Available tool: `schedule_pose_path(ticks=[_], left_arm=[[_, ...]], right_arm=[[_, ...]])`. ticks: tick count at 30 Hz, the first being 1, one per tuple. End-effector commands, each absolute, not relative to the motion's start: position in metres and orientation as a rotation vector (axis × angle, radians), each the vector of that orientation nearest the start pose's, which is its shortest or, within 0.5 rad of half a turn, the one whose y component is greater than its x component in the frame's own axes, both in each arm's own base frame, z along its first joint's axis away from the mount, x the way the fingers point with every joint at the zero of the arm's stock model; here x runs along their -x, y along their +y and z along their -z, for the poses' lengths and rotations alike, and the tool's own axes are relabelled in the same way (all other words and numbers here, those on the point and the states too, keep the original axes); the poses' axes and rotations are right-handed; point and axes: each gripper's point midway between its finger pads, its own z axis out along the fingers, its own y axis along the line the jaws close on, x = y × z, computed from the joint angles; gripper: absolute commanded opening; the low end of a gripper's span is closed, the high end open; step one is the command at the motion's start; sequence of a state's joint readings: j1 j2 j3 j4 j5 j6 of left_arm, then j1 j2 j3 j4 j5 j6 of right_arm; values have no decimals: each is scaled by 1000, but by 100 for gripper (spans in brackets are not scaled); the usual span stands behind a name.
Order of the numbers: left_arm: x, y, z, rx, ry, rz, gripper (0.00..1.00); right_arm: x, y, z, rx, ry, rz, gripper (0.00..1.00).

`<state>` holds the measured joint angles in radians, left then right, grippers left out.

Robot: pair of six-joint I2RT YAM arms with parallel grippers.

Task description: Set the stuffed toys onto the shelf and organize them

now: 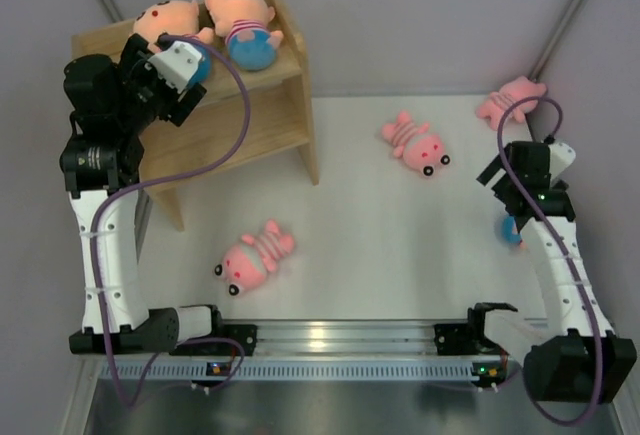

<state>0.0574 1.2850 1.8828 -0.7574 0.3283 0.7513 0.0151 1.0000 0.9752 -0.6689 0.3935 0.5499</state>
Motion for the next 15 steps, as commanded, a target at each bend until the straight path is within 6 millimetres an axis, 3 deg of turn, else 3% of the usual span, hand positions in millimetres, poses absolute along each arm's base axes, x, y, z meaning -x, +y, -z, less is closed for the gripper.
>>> schedule_pose_path(ticks=[1, 2, 4, 6, 7, 8, 10, 11, 15], left_arm=[[-345, 10, -510, -682, 1497, -414, 84], [-342, 11, -513, -663, 1494, -418, 84], [-333, 12, -520, -627, 1486, -412, 86], [-328, 13, -521, -590, 1491, -400, 88], [-319, 12, -526, -580, 1475, -399, 89], [-317, 12, -521, -570, 1488, -392, 89], [-304, 11, -522, -527, 1487, -363, 89], [-302, 10, -510, -523, 1522, -340, 90], [-280, 3, -485, -503, 1593, -260, 91]], right_arm=[[-268, -82, -187, -1067, 2039, 212, 100], [-262, -98, -185, -1159, 1988, 236, 99], [-257, -110, -182, -1216, 1928, 247, 99], [-268, -112, -183, -1198, 1881, 163, 100], [-278, -107, -189, -1131, 1874, 98, 98], [-294, -81, -192, -950, 1943, -61, 90], [-323, -58, -209, -784, 1872, -248, 86], [-332, -45, -213, -731, 1867, -341, 85], [-378, -28, -201, -674, 1984, -384, 86]])
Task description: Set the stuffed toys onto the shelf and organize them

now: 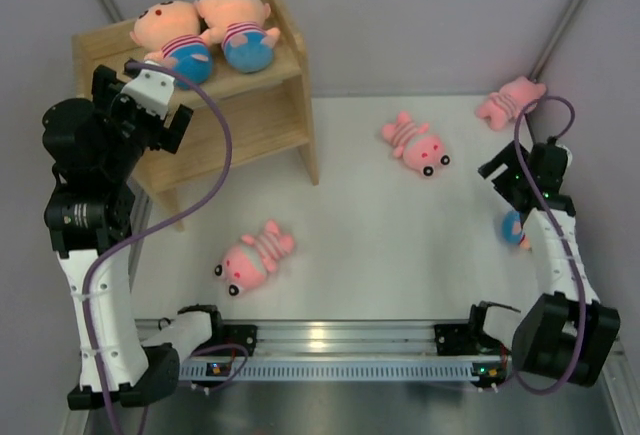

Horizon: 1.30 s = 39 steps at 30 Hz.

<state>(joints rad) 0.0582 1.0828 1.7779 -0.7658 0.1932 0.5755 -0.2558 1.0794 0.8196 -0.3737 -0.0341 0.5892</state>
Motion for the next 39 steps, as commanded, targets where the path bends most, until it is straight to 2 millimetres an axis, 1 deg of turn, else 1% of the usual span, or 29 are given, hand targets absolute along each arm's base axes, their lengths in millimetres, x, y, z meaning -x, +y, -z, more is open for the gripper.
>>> schedule_pose_path(ticks=[1, 3, 4, 5, 6, 8, 9, 10, 14, 16, 17, 18, 19, 20, 21, 23, 24, 25, 26, 27, 28, 29, 30, 31, 33, 34, 36, 37, 39], left_arm=[[-274, 0, -481, -506, 1605, -244, 91], [-254, -6, -472, -517, 1629, -201, 91], [-249, -8, -469, -520, 1640, -185, 91], [-237, -12, -466, -526, 1641, -166, 90], [-227, -16, -456, -549, 1669, -139, 90], [-208, -30, -442, -604, 1674, -68, 90], [-201, -34, -436, -638, 1679, -53, 90], [-190, -42, -423, -675, 1706, -1, 91], [-165, -53, -388, -728, 1759, 75, 91], [-155, -53, -382, -735, 1751, 65, 91], [-152, -53, -374, -747, 1768, 73, 91], [-150, -53, -371, -767, 1770, 65, 91], [-147, -53, -367, -774, 1774, 66, 91], [-146, -54, -364, -791, 1780, 71, 91], [-145, -54, -361, -797, 1787, 74, 91], [-147, -53, -348, -821, 1820, 78, 91], [-150, -52, -341, -843, 1829, 69, 91], [-152, -52, -326, -863, 1863, 89, 91], [-154, -54, -317, -888, 1875, 111, 91], [-154, -62, -312, -936, 1856, 160, 91], [-154, -67, -308, -957, 1853, 196, 91], [-155, -72, -302, -980, 1854, 244, 91], [-159, -76, -299, -1005, 1854, 274, 91], [-159, -83, -300, -1027, 1832, 326, 91], [-162, -88, -300, -1065, 1809, 367, 91], [-161, -96, -304, -1086, 1773, 412, 91], [-158, -104, -311, -1121, 1716, 455, 91], [-151, -114, -320, -1146, 1655, 519, 92], [-139, -128, -329, -1207, 1557, 597, 92]], right_arm=[[-388, -13, -198, -630, 2015, -404, 88], [-415, -3, -186, -600, 2066, -395, 95], [-423, 12, -180, -577, 2093, -410, 97], [-437, 16, -185, -569, 2087, -415, 99], [-447, 22, -161, -585, 2144, -425, 99], [-466, 43, -158, -539, 2154, -486, 99], [-474, 49, -136, -544, 2200, -494, 100], [-477, 68, -131, -509, 2224, -515, 99], [-498, 77, -98, -572, 2280, -447, 99], [-505, 79, -82, -588, 2310, -439, 91], [-507, 78, -79, -593, 2317, -426, 72], [-504, 76, -73, -597, 2333, -412, 60], [-502, 75, -74, -574, 2340, -398, 37], [-495, 73, -71, -554, 2354, -384, 27], [-493, 73, -91, -514, 2317, -387, 16], [-476, 72, -104, -392, 2323, -364, 0], [-468, 74, -134, -324, 2277, -382, 0], [-455, 77, -143, -207, 2293, -377, 0], [-439, 90, -153, -103, 2301, -450, 0], [-425, 99, -183, 5, 2246, -485, 0], [-403, 113, -187, 200, 2258, -501, 0], [-381, 137, -199, 365, 2226, -626, 0], [-364, 146, -218, 502, 2161, -638, 1], [-344, 166, -223, 702, 2109, -633, 3], [-316, 180, -232, 856, 2066, -561, 4], [-296, 207, -234, 1019, 2000, -561, 4], [-273, 231, -245, 1142, 1952, -589, 4], [-256, 252, -250, 1214, 1909, -636, 4], [-249, 272, -266, 1249, 1844, -662, 4]])
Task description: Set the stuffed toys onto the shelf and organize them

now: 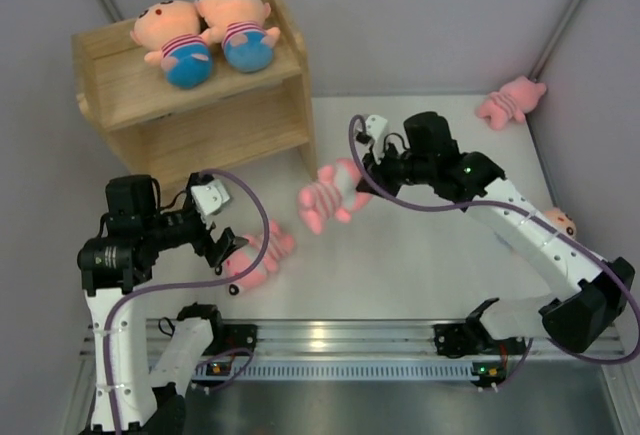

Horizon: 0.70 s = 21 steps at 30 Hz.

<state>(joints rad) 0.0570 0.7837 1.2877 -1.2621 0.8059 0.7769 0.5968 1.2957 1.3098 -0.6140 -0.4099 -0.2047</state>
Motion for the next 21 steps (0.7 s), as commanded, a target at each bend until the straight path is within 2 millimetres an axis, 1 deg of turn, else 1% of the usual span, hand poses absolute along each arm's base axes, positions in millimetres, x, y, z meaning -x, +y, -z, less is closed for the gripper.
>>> schedule_pose_path(ticks=[1, 2, 3, 4, 5, 6, 7, 8, 9, 10, 12, 14, 15, 16, 17, 19, 20, 21], left_arm=[[-136, -133, -332, -1213, 1532, 642, 93], [-131, -138, -337, -1221, 1493, 684, 93], [-131, -138, -337, -1234, 1478, 674, 93], [-132, -137, -336, -1242, 1476, 661, 93], [-134, -135, -334, -1256, 1477, 631, 93], [-135, -134, -333, -1260, 1478, 619, 93], [-134, -135, -335, -1268, 1466, 613, 93], [-133, -135, -336, -1274, 1453, 609, 94], [-131, -138, -340, -1280, 1425, 624, 94], [-127, -140, -343, -1286, 1409, 638, 94], [-123, -143, -345, -1307, 1367, 650, 94], [-125, -142, -341, -1321, 1364, 624, 94], [-126, -140, -339, -1327, 1367, 604, 94], [-128, -138, -333, -1330, 1386, 591, 93], [-128, -137, -331, -1336, 1385, 585, 93], [-127, -136, -324, -1341, 1392, 577, 90], [-127, -136, -321, -1343, 1395, 576, 87], [-128, -135, -318, -1342, 1406, 576, 80]], right_arm=[[-238, 287, -273, 1287, 1805, -688, 4], [-235, 295, -284, 1299, 1764, -698, 2], [-232, 303, -288, 1314, 1739, -710, 0], [-224, 313, -291, 1338, 1720, -729, 0], [-223, 318, -302, 1338, 1696, -727, 0], [-222, 325, -299, 1359, 1707, -730, 0], [-213, 332, -296, 1404, 1707, -732, 0], [-213, 336, -302, 1405, 1699, -709, 0], [-214, 343, -296, 1423, 1711, -702, 0], [-206, 351, -295, 1448, 1703, -711, 0], [-207, 363, -297, 1445, 1698, -728, 0], [-205, 375, -303, 1448, 1686, -744, 0], [-203, 378, -305, 1459, 1674, -748, 0], [-195, 385, -308, 1483, 1649, -755, 0], [-193, 389, -314, 1481, 1627, -756, 0], [-187, 397, -318, 1491, 1604, -775, 0], [-186, 399, -324, 1489, 1586, -788, 0], [-185, 401, -325, 1491, 1580, -794, 0]])
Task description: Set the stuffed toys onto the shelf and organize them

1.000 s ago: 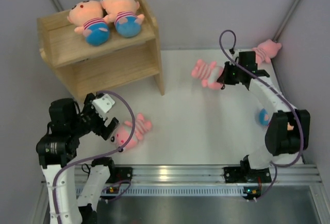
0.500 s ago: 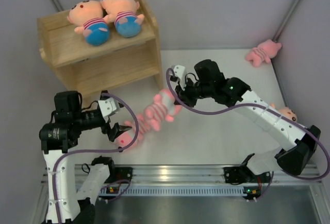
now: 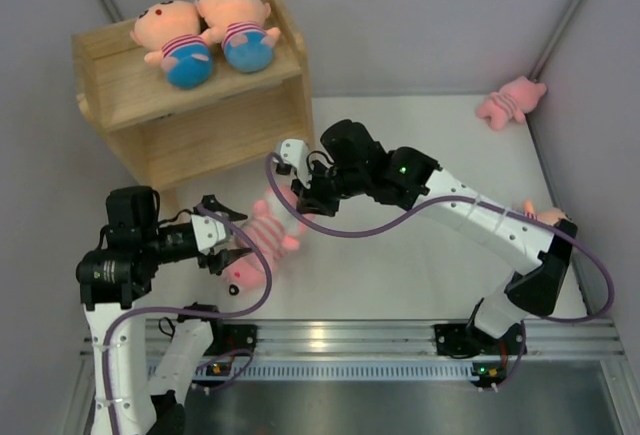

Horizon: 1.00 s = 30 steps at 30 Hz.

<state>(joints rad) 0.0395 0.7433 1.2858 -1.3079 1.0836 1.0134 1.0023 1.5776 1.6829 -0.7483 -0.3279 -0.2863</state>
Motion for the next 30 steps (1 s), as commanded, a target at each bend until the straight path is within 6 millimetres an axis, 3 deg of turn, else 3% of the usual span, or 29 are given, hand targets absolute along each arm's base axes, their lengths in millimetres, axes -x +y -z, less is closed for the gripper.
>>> schedule_pose_path(ticks=[1, 3, 4, 5, 6, 7, 8, 9, 10, 11, 13, 14, 15, 16, 17, 19, 20, 22, 26, 30], left_arm=[[-128, -134, -313, -1344, 1418, 576, 63], [-132, -130, -306, -1351, 1442, 547, 50], [-132, -129, -305, -1354, 1445, 534, 21], [-133, -128, -303, -1353, 1459, 530, 0], [-134, -127, -305, -1349, 1461, 522, 0], [-134, -127, -306, -1344, 1468, 525, 0], [-136, -127, -309, -1324, 1481, 533, 0], [-139, -127, -313, -1305, 1486, 534, 0], [-144, -126, -320, -1272, 1484, 526, 0], [-145, -126, -325, -1187, 1530, 548, 0], [-168, -122, -344, -1106, 1455, 462, 0], [-166, -123, -353, -972, 1485, 504, 0], [-190, -114, -368, -893, 1417, 407, 0], [-194, -112, -373, -842, 1405, 397, 0], [-197, -110, -377, -815, 1389, 390, 0], [-205, -107, -390, -790, 1329, 343, 0], [-211, -104, -395, -710, 1348, 367, 0], [-232, -92, -402, -605, 1357, 339, 0], [-265, -90, -403, -557, 1348, 363, 0], [-301, -96, -391, -516, 1396, 411, 0]], right_arm=[[-182, 402, -328, 1497, 1568, -802, 0], [-180, 404, -335, 1494, 1537, -814, 0], [-178, 404, -336, 1495, 1531, -819, 2], [-177, 403, -340, 1488, 1518, -822, 6], [-179, 403, -345, 1467, 1502, -822, 14], [-187, 400, -342, 1430, 1525, -778, 45], [-191, 395, -352, 1360, 1528, -757, 60], [-201, 391, -355, 1293, 1542, -711, 68], [-224, 381, -354, 1175, 1572, -596, 79], [-225, 371, -364, 1117, 1560, -582, 82], [-240, 356, -360, 1011, 1585, -519, 84], [-237, 344, -372, 968, 1561, -527, 85], [-238, 339, -373, 937, 1561, -532, 85], [-236, 334, -365, 931, 1570, -530, 85], [-232, 327, -377, 903, 1536, -547, 85], [-228, 321, -372, 896, 1537, -554, 85], [-226, 315, -379, 876, 1519, -559, 85], [-225, 310, -372, 866, 1532, -551, 85], [-222, 302, -374, 828, 1520, -561, 85], [-222, 295, -370, 811, 1535, -544, 85]])
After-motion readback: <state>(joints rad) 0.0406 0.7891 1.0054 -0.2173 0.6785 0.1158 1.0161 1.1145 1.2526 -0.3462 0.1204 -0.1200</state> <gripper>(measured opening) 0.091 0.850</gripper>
